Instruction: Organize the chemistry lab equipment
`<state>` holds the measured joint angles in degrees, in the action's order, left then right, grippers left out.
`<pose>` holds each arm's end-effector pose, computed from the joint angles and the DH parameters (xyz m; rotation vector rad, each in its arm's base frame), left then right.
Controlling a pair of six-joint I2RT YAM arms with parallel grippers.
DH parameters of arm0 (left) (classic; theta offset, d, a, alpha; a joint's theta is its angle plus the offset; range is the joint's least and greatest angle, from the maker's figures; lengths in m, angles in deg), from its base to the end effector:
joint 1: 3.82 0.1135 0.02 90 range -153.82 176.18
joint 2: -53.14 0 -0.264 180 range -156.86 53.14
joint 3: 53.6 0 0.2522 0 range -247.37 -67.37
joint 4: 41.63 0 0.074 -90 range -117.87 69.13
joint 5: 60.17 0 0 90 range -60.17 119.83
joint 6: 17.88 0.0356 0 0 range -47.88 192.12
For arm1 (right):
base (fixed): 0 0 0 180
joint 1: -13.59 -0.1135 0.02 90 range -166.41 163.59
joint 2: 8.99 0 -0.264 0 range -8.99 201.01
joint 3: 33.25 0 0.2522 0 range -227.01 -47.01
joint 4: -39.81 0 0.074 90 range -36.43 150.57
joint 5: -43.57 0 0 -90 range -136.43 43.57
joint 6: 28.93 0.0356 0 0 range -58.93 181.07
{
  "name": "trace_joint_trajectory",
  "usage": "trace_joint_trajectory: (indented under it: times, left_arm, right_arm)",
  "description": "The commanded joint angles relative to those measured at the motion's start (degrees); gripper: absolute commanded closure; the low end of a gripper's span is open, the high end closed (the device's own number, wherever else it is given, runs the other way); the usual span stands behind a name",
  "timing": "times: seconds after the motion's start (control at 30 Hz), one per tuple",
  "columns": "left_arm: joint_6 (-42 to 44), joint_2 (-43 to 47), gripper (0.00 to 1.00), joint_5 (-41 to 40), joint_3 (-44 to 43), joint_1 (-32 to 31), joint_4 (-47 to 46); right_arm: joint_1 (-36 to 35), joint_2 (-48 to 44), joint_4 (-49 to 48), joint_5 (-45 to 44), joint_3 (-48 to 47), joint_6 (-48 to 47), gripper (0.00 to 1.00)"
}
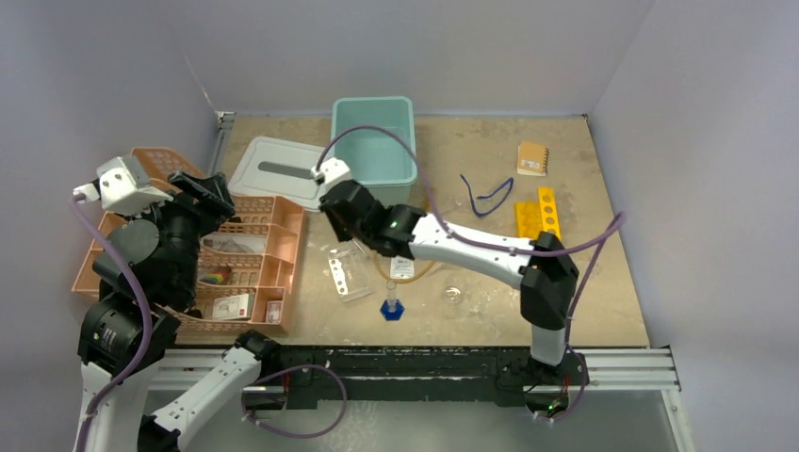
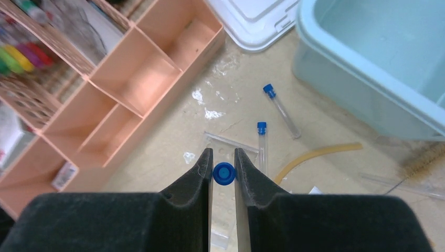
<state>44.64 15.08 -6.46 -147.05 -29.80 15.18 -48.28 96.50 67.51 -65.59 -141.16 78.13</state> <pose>0.0614 -0.0065 0.4813 -0.5056 1.5129 -0.2219 0.2177 0.3823 0.3326 -0.5694 1.9471 0.5496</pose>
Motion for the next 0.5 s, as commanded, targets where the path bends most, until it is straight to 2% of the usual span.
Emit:
trace_joint_trajectory:
  times: [0.0,0.13,0.47]
  left_arm:
    - [-2.4,-1.4,0.37,-10.2,-2.1,0.2,6.1]
    - [-3.1,-2.1,0.35,-12.2,-3.0,0.2,6.5]
    - [-3.5,-4.2,0.33,-11.5,-4.9,0.2,7.3]
  right_arm:
    - [-3.7,2.7,-8.4,-11.4,0.3,-6.2,0.89]
    - [-4.5,4.5,-12.8,-10.4,1.8,-6.2,0.89]
    - [-4.9,7.5,-21.4,-8.0,5.9,-5.8,0.89]
